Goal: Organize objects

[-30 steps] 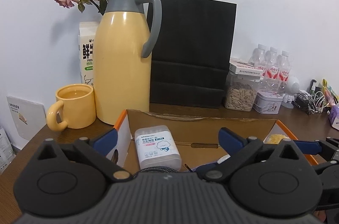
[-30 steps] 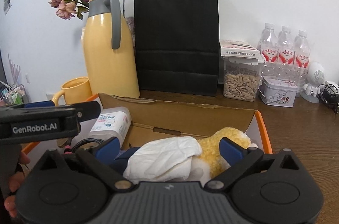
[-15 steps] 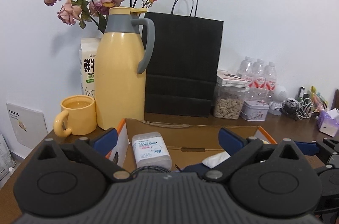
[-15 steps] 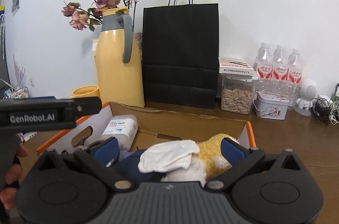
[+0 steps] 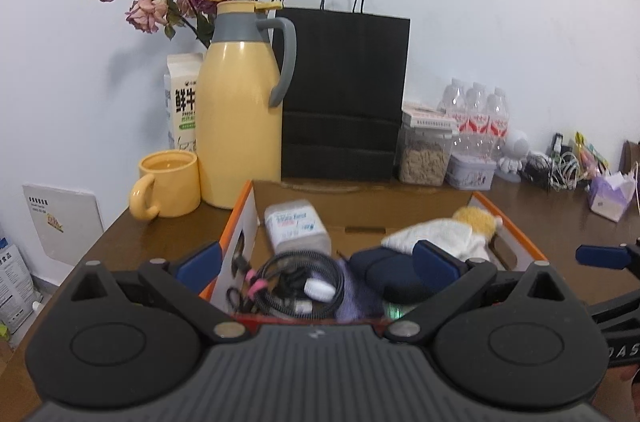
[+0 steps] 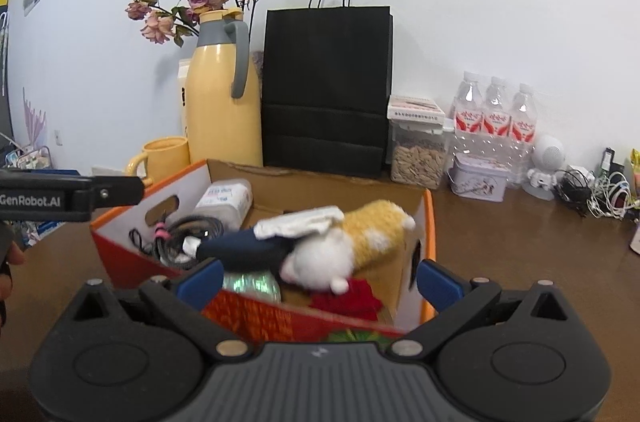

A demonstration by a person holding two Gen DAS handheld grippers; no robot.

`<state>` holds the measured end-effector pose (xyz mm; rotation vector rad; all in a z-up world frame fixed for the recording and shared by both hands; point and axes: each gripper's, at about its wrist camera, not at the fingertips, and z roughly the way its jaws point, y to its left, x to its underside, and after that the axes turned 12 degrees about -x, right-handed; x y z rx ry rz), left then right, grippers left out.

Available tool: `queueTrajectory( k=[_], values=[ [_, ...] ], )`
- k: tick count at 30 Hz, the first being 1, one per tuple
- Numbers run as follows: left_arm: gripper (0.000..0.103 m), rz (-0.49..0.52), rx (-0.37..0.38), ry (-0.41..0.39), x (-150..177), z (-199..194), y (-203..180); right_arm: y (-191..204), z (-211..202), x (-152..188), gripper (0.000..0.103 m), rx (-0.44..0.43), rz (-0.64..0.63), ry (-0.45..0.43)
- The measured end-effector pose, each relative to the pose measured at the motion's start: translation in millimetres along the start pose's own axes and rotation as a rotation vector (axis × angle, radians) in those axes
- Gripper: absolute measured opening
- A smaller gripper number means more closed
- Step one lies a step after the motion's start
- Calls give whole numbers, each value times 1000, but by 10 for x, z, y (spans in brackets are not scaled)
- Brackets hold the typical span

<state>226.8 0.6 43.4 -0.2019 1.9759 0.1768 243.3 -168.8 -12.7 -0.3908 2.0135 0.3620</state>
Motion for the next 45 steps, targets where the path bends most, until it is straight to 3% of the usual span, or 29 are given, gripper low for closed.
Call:
queueTrajectory(
  k=[15,24,26,27,30,31,32,33,35,40,42,45],
  values=[
    [103,72,16,162,605,-169,84,49,-160,602,103,2,0,148],
    [103,70,32,270,978,-253,91,59,-134,747,102,8,13,181],
    [97,73,44,281,1034,-271,63,67,-116,765,101,8,12,185],
    [93,78,48,285,1055,-278,44,74,-103,773,98,7,12,187],
    [66,83,46,277,1091,-323,-1,81,-72,785,90,4,13,190],
    [46,76,55,275,1088,-333,-6,78,-63,786,87,2,14,190],
    [36,71,62,273,1081,-335,-10,72,-51,786,77,2,17,190],
    [36,66,66,274,1069,-329,-8,68,-40,783,64,1,20,189],
    [36,54,69,273,1063,-309,-1,61,-12,773,50,-4,25,189],
    [36,50,64,269,1059,-276,-7,56,69,747,41,-17,29,185],
    [36,50,64,268,1059,-271,-7,65,93,736,29,-22,29,182],
    [36,51,64,265,1059,-262,-2,82,102,745,27,-27,17,175]
  ],
)
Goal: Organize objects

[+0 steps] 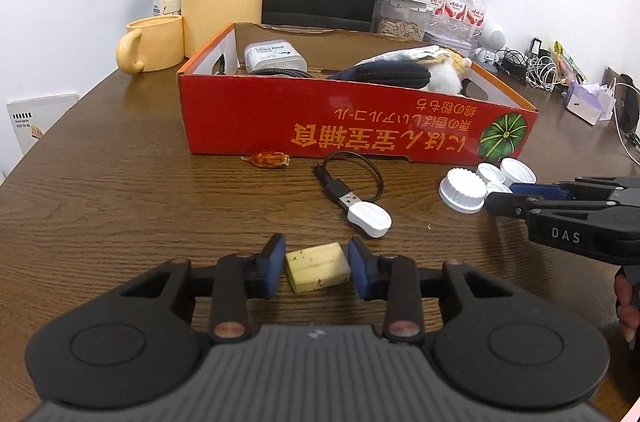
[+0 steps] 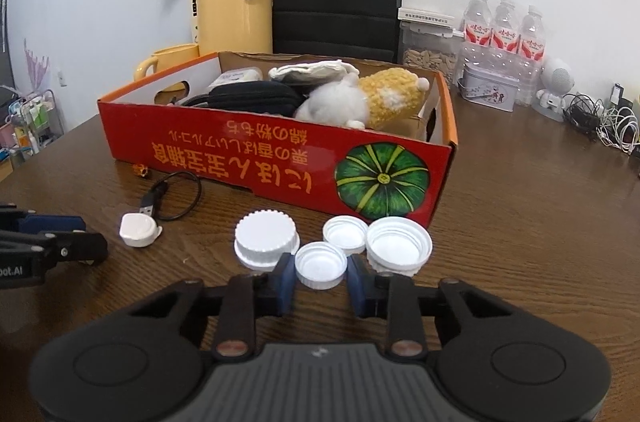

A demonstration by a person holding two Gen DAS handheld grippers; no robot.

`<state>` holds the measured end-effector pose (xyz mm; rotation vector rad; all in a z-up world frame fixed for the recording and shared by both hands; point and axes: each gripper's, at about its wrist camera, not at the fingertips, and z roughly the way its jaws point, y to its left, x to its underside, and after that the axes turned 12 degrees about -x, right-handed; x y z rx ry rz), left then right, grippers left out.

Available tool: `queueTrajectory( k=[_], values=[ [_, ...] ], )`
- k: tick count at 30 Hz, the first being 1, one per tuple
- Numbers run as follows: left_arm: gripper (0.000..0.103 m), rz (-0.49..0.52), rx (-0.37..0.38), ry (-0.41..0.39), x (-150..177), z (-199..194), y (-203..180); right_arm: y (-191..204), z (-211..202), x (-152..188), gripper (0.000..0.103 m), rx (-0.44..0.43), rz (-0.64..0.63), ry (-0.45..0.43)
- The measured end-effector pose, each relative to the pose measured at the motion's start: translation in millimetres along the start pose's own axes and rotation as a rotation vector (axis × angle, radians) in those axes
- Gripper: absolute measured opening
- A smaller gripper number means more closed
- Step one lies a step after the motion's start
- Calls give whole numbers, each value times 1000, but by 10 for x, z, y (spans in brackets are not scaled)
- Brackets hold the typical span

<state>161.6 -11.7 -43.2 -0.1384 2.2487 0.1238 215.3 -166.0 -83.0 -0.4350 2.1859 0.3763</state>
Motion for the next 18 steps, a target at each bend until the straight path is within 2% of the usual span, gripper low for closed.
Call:
queueTrajectory(
  k=[8,18],
  values=[
    [35,-3,2,-12,11,-2,4,65,-72,26,27,-4,-27,-38],
    [35,-5,0,-86,-87,-115,28,198,-202,-8,27,-24,-59,-114]
  ],
)
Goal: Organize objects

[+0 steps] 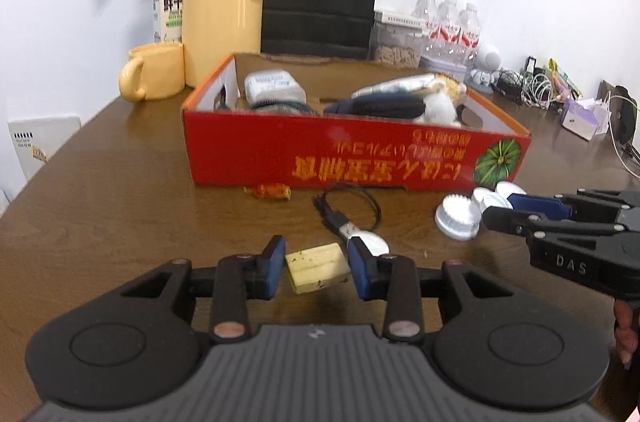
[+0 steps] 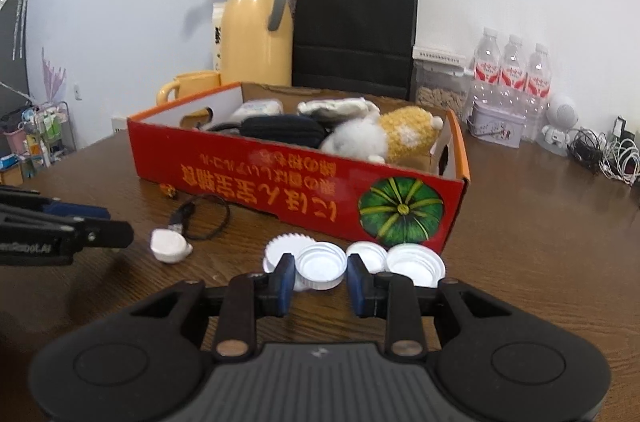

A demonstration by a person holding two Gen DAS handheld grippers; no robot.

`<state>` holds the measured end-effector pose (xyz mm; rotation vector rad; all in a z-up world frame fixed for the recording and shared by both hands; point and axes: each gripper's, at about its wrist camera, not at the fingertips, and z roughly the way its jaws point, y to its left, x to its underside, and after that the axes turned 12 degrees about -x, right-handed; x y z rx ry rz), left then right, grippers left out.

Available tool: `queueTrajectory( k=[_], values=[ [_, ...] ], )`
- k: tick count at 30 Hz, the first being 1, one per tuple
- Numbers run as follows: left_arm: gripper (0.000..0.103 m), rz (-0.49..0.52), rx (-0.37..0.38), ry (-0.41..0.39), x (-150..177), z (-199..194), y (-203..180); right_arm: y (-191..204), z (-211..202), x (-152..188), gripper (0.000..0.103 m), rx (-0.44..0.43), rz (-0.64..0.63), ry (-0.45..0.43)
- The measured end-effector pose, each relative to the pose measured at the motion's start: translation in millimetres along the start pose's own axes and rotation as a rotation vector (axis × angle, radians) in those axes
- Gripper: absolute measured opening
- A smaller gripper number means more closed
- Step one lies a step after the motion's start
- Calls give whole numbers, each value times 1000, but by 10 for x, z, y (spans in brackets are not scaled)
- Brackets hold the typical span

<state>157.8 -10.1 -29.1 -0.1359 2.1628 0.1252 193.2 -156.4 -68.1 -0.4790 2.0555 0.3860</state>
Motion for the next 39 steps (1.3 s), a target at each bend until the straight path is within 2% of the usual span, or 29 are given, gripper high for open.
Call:
queueTrajectory(
  k=[12,19,30,39],
  values=[
    [35,-22,-13,-148,-565,32,28,179,30,-512,27,-24,-67,-122],
    [35,-41,-26,-188,-884,236,24,134,220,-833,27,-12,-65,-171],
    [35,-79,-41,-201,-1185,725,-36,-81,739,-1175,27,14,-35,-188],
    [35,-66,-45,-153,-1261,1108,-34,-275,1076,-1076,27,-1,15,-133]
  ],
)
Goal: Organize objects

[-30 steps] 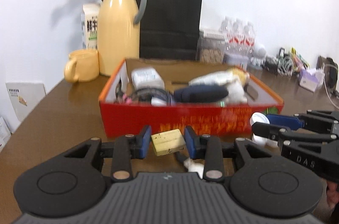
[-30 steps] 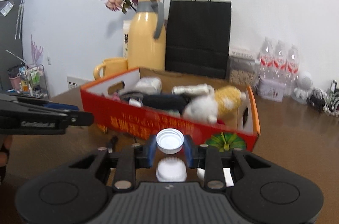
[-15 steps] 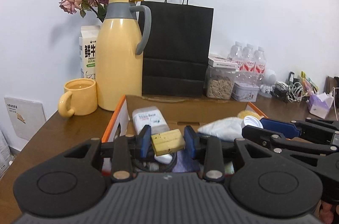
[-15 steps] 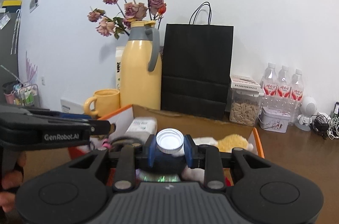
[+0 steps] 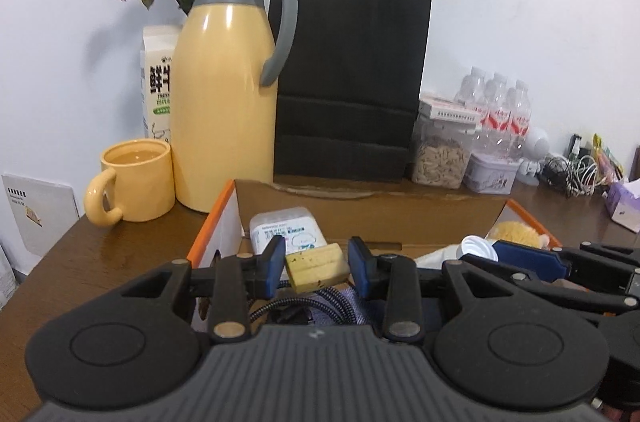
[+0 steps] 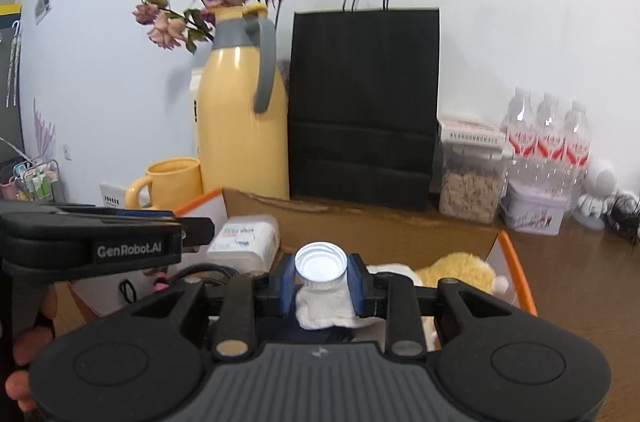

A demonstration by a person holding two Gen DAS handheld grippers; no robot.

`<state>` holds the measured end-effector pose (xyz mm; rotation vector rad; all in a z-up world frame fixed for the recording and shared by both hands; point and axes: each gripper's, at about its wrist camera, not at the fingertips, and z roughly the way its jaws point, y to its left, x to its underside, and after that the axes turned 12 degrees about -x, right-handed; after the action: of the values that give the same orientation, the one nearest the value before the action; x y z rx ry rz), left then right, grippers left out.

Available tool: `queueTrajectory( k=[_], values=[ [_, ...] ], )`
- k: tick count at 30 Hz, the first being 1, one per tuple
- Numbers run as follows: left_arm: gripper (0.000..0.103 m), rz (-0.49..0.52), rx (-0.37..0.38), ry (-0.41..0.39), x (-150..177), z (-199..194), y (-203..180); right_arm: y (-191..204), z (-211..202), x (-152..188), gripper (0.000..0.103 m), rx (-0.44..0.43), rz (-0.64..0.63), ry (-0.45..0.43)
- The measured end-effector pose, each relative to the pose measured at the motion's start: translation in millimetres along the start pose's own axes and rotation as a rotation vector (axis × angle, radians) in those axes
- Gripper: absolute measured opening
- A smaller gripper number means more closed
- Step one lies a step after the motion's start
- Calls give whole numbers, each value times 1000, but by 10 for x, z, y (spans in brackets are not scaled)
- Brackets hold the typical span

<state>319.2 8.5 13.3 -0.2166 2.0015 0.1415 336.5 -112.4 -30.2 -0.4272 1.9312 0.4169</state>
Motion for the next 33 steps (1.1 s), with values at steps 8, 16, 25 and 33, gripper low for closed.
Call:
queueTrajectory(
  k=[8,16,25,33],
  values=[
    [84,5,-10,-13,48,-4,-2,-8,-17,15,29,26,5,9],
    [103,-7,-25,-101,56,-192,41,-42,-168,14,98,66,26,-28],
    [103,-5,-29,-79,77,-240,65,-32,-282,52,103,76,29,-30],
    [103,4,-33,-76,106,-337,90,-29,-471,130,103,81,26,-48]
  ],
)
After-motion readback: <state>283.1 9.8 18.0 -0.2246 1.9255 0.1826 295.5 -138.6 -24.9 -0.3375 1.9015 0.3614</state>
